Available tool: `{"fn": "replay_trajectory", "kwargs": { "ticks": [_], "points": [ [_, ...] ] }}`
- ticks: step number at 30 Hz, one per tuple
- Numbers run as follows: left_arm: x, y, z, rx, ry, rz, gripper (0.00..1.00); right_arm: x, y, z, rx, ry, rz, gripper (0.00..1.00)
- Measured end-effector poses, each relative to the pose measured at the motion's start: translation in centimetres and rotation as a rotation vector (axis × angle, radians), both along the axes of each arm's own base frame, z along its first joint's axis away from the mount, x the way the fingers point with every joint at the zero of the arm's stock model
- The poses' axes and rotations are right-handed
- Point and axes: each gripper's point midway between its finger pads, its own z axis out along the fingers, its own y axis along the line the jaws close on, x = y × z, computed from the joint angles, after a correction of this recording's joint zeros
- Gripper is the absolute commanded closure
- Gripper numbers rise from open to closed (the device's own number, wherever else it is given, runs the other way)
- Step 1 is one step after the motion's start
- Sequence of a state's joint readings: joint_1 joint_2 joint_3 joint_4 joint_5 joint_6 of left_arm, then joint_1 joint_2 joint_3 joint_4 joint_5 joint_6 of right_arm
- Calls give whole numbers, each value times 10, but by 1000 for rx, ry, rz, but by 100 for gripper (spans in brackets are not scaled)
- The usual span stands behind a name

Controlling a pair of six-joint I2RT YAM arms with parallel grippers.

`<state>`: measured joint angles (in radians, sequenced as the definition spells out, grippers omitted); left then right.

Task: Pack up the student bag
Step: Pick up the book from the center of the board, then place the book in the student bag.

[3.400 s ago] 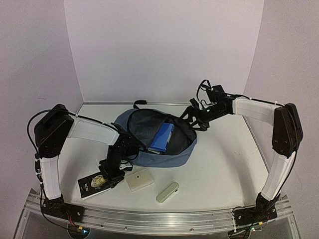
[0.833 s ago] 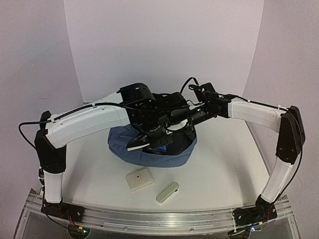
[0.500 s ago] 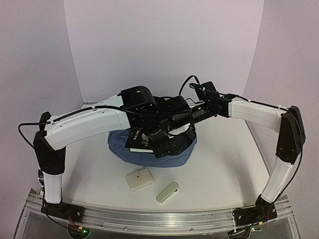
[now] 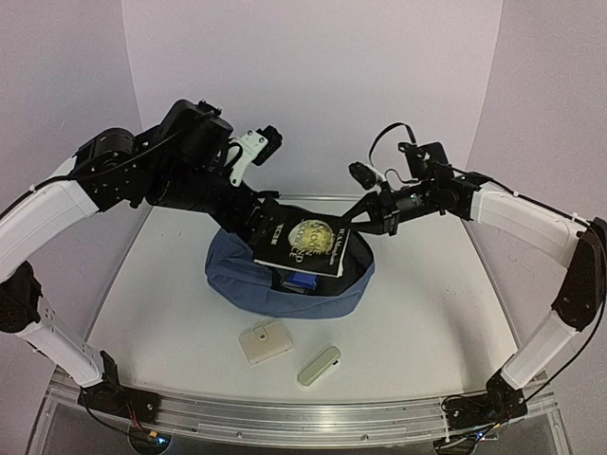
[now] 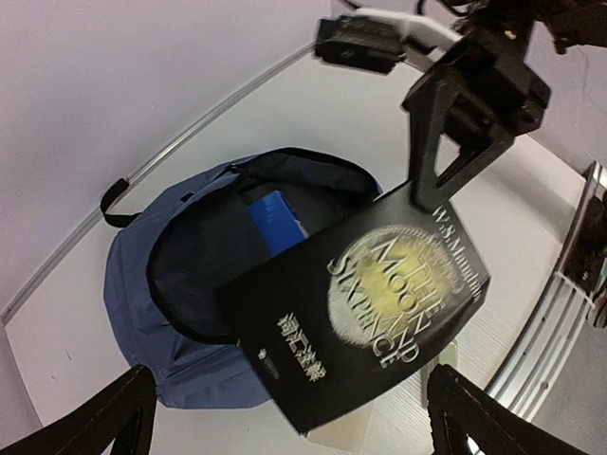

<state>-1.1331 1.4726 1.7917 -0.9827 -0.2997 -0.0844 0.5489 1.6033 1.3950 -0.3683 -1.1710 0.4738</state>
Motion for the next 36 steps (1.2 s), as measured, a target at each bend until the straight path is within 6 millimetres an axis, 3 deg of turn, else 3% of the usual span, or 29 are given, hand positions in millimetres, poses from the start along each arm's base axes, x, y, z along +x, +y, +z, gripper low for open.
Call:
{"fn": "replay_trajectory", "kwargs": {
  "ticks": [3, 6, 11, 16, 23, 30, 36],
  "points": [
    [18, 8, -9, -20, 15, 70, 0, 31, -28, 3, 1, -29, -100, 100],
    [27, 12, -20, -19, 26, 109, 0, 58, -51, -6, -19, -29, -184, 100],
    [32, 10, -19, -42, 24, 128, 0, 70, -48, -36, -59, 11, -189, 100],
    [48, 17, -25, -58, 38, 187, 0, 83, -43, -81, -127, 68, -198, 100],
    [77, 38, -51, -40, 88, 307, 0, 107, -66, -125, -222, 117, -284, 100],
    [92, 42, -68, -14, 118, 356, 0, 103, -91, -148, -343, 110, -293, 100],
    [110, 57, -80, -19, 150, 420, 0, 95, -95, -149, -384, 93, -257, 100]
  ]
}}
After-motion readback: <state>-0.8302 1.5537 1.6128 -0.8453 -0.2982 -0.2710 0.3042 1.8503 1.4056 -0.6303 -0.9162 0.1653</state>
